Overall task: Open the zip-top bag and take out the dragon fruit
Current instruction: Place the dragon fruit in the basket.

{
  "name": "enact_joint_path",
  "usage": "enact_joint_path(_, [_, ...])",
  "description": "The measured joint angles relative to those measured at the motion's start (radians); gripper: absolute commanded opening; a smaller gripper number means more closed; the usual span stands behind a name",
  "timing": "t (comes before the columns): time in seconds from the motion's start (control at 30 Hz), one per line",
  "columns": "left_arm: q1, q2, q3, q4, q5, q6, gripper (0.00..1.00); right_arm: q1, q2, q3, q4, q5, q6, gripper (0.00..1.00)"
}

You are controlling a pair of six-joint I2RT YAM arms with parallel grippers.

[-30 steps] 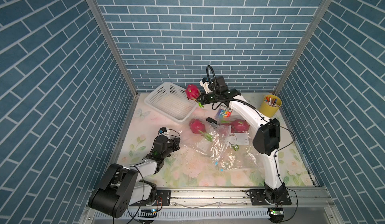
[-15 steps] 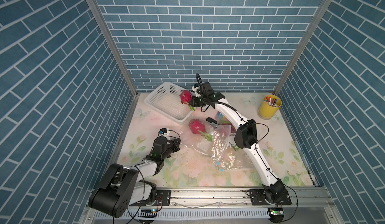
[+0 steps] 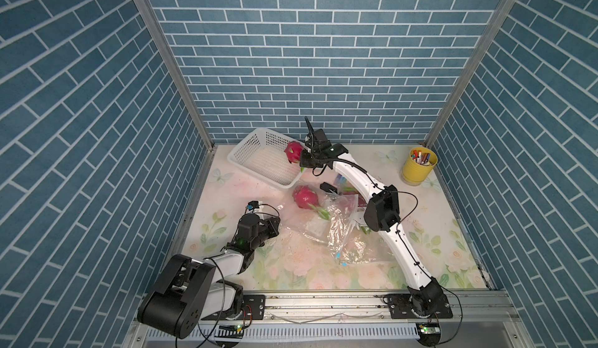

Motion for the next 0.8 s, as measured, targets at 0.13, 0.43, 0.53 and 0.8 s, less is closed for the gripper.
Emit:
enact_joint_path(0.13, [0.0,-0.005,0.0,-0.001,0.0,0.0,0.0,-0.008,-0.008,-0.007,-0.008,0.008,-0.001,0.19])
enact_joint_path(0.43, [0.0,-0.037,-0.01,-0.018,-0.011,0.004,0.0,-0.011,-0.018,-0.007,0.008,-0.04,-0.028,0.5])
enact_joint_path(0.53, [0.0,-0.048,-0.01,-0.031,-0.015,0.004,0.0,-0.011,-0.032,-0.012,0.008,-0.046,-0.035,0.55])
enact_joint_path(0.8, [0.0,-0.054,-0.01,-0.053,-0.023,0.004,0.01,-0.012,-0.136,-0.04,0.014,-0.049,-0.055,0.57])
